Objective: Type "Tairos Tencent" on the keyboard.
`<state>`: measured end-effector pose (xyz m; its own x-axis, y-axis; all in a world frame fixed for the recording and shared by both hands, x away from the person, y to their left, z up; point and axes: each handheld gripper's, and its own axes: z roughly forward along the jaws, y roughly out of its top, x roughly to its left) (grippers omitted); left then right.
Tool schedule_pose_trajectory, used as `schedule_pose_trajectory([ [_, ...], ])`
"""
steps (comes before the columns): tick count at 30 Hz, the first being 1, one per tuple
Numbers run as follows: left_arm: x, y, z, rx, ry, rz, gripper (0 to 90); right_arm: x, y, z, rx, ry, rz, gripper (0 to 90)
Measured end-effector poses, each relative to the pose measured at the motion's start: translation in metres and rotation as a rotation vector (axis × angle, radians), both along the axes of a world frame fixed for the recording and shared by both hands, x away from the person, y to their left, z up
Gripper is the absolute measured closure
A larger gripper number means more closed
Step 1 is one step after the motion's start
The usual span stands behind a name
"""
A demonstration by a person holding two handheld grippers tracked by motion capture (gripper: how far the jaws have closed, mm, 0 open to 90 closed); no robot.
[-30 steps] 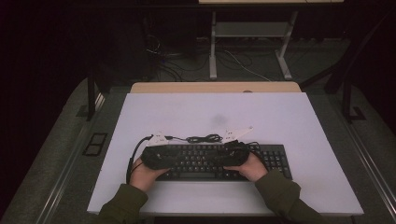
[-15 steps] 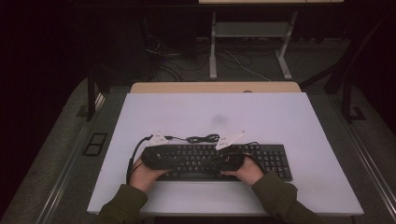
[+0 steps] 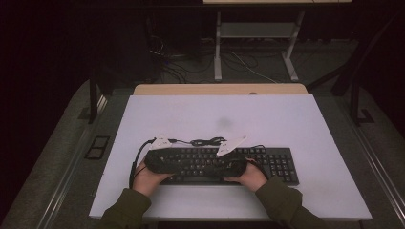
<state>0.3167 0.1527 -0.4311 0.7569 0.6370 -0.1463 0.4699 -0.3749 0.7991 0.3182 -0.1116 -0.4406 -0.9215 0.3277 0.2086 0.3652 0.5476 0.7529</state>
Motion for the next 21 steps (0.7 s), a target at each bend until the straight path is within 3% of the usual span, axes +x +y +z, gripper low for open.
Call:
schedule_pose_trajectory([
  [21, 0.0, 0.0005, 0.0004, 0.012, -0.013, 0.005, 35.3, -0.0008, 0.0027, -0.0017, -0.013, 0.006, -0.008, 89.4],
])
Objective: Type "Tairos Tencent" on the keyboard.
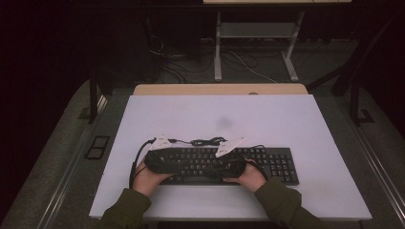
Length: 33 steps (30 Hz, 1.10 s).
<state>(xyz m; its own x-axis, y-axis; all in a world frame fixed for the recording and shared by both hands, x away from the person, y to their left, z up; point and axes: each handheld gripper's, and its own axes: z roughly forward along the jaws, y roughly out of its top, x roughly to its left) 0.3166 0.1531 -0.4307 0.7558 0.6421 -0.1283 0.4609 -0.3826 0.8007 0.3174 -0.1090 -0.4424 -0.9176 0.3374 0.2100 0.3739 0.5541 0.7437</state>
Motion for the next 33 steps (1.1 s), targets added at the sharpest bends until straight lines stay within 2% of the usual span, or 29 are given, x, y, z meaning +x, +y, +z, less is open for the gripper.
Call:
schedule_pose_trajectory([
  [11, 0.0, -0.001, 0.001, 0.002, -0.008, -0.002, 35.6, 0.001, -0.002, 0.004, 0.007, -0.012, -0.008, 89.3],
  [17, 0.001, -0.006, 0.002, 0.002, -0.006, -0.005, 38.9, 0.002, -0.005, 0.007, 0.028, -0.014, -0.012, 83.1],
  [22, 0.001, -0.013, 0.003, 0.003, -0.002, -0.023, 49.3, 0.005, -0.01, 0.01, 0.055, -0.013, -0.035, 73.6],
  [29, 0.003, -0.022, 0.004, -0.001, 0.003, -0.04, 71.2, 0.01, -0.018, 0.014, 0.099, -0.005, -0.075, 59.8],
  [33, 0.004, -0.028, 0.004, 0.017, 0.005, -0.053, 83.0, 0.013, -0.022, 0.015, 0.111, -0.013, -0.101, 49.0],
])
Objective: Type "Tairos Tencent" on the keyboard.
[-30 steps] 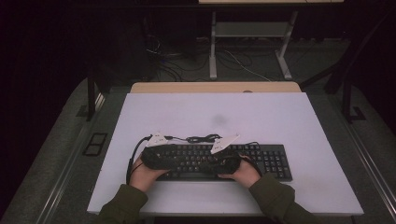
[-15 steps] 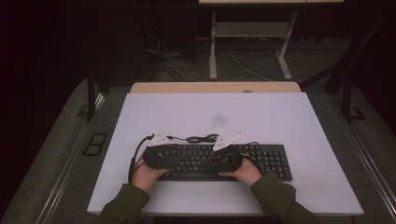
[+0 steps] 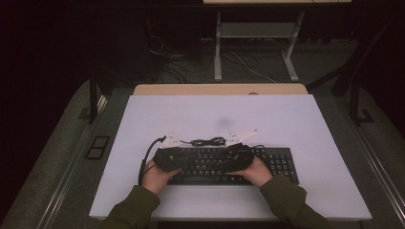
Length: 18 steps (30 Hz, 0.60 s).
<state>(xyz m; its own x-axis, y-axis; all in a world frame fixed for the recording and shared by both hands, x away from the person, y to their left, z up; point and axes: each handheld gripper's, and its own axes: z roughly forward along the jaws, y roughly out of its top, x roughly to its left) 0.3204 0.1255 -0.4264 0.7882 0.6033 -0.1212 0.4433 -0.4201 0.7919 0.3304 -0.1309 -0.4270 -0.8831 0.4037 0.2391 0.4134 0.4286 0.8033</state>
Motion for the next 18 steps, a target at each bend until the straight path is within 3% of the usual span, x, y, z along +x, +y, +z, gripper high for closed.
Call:
schedule_pose_trajectory([
  [6, 0.002, -0.006, -0.002, 0.011, 0.01, -0.018, 89.2, 0.005, -0.005, 0.0, 0.009, -0.004, -0.046, 37.3],
  [18, 0.004, -0.014, -0.008, 0.044, 0.028, -0.044, 89.3, 0.008, -0.011, 0.001, 0.022, -0.012, -0.081, 33.9],
])
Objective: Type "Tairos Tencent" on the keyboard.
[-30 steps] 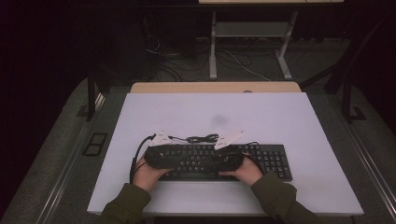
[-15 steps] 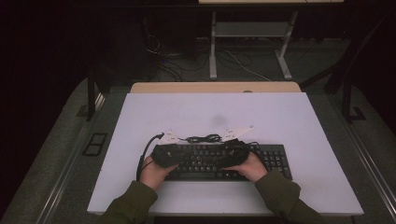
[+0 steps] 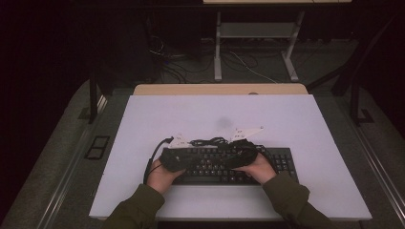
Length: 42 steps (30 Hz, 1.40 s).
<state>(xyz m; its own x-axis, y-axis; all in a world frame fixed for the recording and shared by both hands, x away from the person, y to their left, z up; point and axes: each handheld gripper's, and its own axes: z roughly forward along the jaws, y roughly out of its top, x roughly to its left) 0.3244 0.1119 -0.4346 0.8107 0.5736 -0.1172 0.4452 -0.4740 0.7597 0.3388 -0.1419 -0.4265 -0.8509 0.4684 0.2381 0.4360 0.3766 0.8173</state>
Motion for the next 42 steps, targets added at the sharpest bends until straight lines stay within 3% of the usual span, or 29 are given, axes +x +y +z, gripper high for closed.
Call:
schedule_pose_trajectory([
  [22, -0.0001, -0.0019, -0.0035, -0.011, 0.024, -0.001, 89.4, 0.0, 0.0002, -0.0011, -0.002, 0.003, -0.005, 33.2],
  [30, 0.0007, -0.0004, -0.0023, -0.007, 0.022, -0.012, 89.3, 0.0014, -0.0016, -0.0032, -0.009, 0.001, -0.01, 29.5],
  [42, 0.0001, 0.0013, 0.002, -0.033, 0.016, -0.008, 87.5, 0.0048, -0.0076, -0.0075, -0.003, 0.005, -0.025, 23.4],
])
